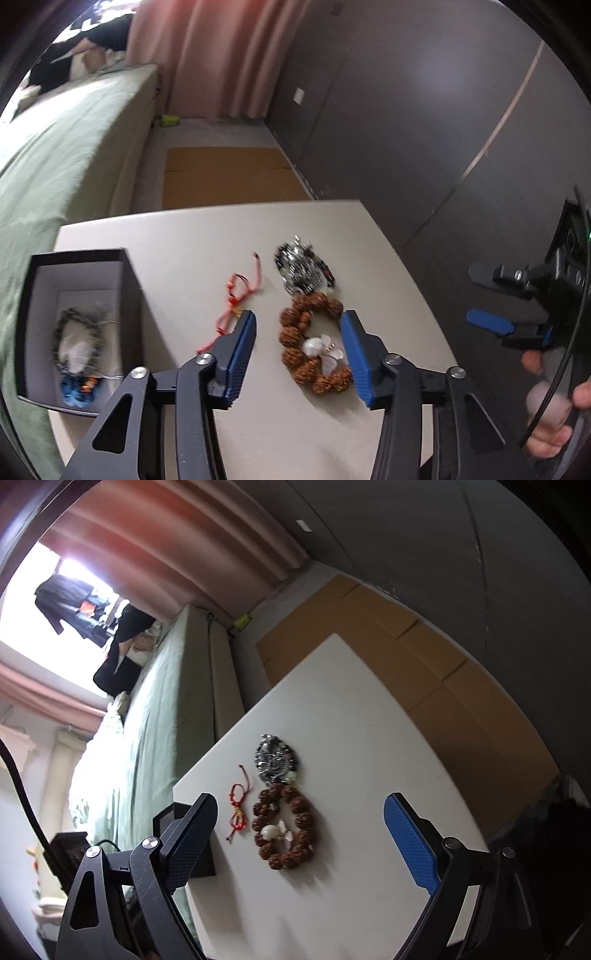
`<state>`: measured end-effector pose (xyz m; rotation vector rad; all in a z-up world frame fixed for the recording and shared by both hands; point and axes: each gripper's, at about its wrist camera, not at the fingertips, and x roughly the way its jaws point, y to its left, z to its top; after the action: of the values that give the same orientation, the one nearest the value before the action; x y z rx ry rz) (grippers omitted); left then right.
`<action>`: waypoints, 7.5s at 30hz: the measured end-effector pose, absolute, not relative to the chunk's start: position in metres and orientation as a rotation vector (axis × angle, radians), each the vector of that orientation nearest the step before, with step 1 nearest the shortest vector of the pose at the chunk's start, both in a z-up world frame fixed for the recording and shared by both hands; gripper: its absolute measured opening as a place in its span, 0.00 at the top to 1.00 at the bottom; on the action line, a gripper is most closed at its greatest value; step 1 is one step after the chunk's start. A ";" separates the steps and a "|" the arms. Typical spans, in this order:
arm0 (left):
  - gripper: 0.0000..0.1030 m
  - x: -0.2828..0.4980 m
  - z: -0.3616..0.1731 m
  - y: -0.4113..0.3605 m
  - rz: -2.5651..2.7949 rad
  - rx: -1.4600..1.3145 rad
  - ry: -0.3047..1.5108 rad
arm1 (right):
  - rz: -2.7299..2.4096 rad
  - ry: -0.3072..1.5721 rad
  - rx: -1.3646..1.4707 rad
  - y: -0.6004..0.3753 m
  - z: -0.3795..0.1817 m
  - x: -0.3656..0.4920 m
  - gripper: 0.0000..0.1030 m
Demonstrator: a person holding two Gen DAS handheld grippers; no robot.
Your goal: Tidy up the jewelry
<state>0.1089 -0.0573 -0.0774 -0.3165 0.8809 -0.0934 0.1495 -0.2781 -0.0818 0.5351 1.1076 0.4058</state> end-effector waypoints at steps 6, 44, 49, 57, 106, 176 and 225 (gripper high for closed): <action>0.65 0.119 -0.103 -0.076 -0.121 -0.266 0.954 | 0.400 1.124 0.573 -0.292 -0.090 0.152 0.10; 0.93 0.102 -0.083 -0.028 -0.157 -0.443 0.944 | 0.477 1.200 0.464 -0.242 -0.104 0.158 0.12; 1.00 0.097 -0.068 -0.014 -0.154 -0.481 0.898 | 0.501 1.215 0.421 -0.230 -0.107 0.156 0.26; 0.99 0.103 -0.086 -0.020 -0.115 -0.417 1.014 | 0.526 1.238 0.352 -0.211 -0.112 0.149 0.33; 0.81 0.094 -0.054 0.005 -0.139 -0.565 0.860 | 0.550 1.246 0.308 -0.199 -0.112 0.142 0.37; 0.81 0.035 -0.027 0.128 0.003 -0.804 0.701 | 0.705 1.078 0.259 -0.082 -0.083 0.118 0.38; 0.55 0.180 -0.091 -0.022 0.064 -0.406 1.090 | 0.474 1.141 0.442 -0.224 -0.096 0.187 0.38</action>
<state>0.1799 -0.0217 -0.0912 -0.4057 1.0897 0.0645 0.1869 -0.2244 -0.0959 0.4415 1.1409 0.4737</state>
